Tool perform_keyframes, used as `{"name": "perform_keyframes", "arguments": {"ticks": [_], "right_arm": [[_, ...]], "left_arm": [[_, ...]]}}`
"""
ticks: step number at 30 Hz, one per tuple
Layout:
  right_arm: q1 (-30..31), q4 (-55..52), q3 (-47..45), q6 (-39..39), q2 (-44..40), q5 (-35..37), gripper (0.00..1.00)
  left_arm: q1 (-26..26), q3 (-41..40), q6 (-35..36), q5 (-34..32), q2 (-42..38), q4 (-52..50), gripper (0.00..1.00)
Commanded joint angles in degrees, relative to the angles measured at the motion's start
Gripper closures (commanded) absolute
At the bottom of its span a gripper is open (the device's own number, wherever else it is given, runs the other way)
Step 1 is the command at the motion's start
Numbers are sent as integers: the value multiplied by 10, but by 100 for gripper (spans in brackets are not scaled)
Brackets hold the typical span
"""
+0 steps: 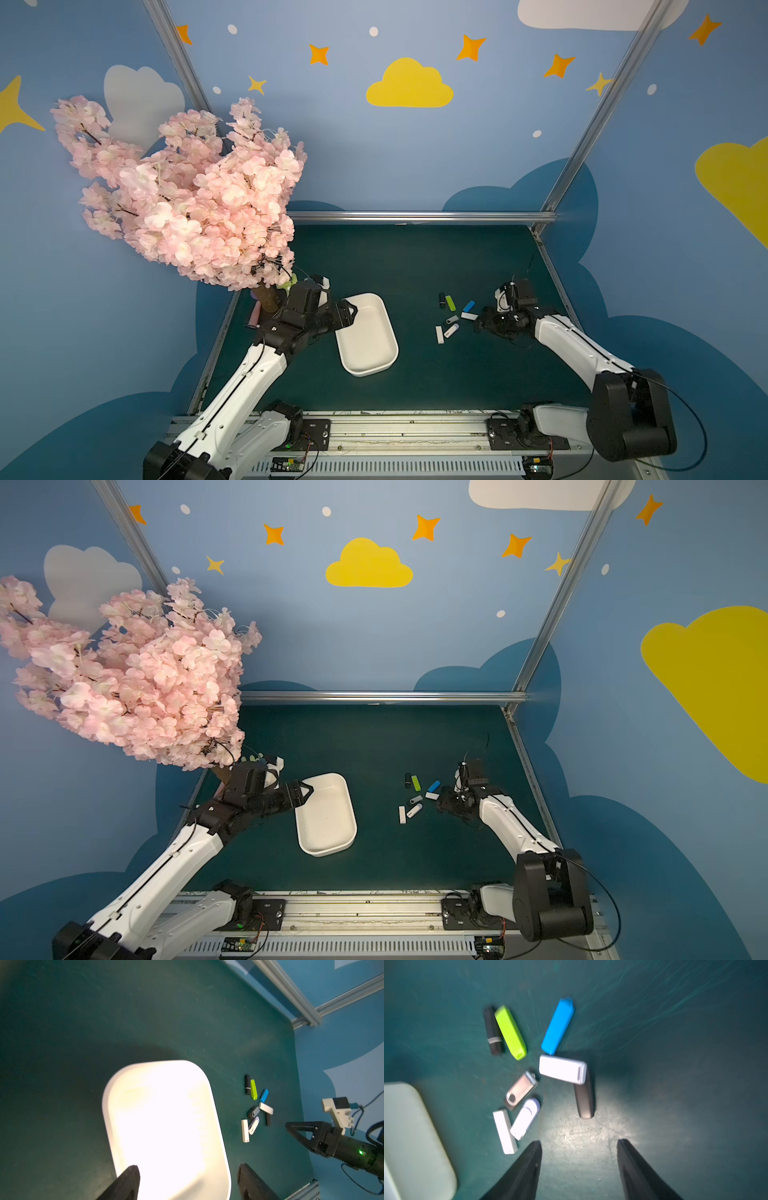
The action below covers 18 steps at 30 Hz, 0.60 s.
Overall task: Put the usb flash drive into the storage box
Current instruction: Pick up the USB flash from the center of the board.
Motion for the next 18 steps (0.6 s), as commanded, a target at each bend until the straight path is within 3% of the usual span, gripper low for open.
{"name": "perform_keyframes", "arguments": {"ticks": [1, 5, 18], "right_arm": [[16, -36, 43, -27, 45, 7, 46], [25, -67, 99, -42, 123, 26, 54], [48, -82, 159, -52, 234, 90, 58]], "left_arm": [[-33, 17, 21, 0, 13, -65, 25], [-61, 21, 24, -21, 10, -76, 25], [-76, 20, 26, -45, 13, -75, 25]]}}
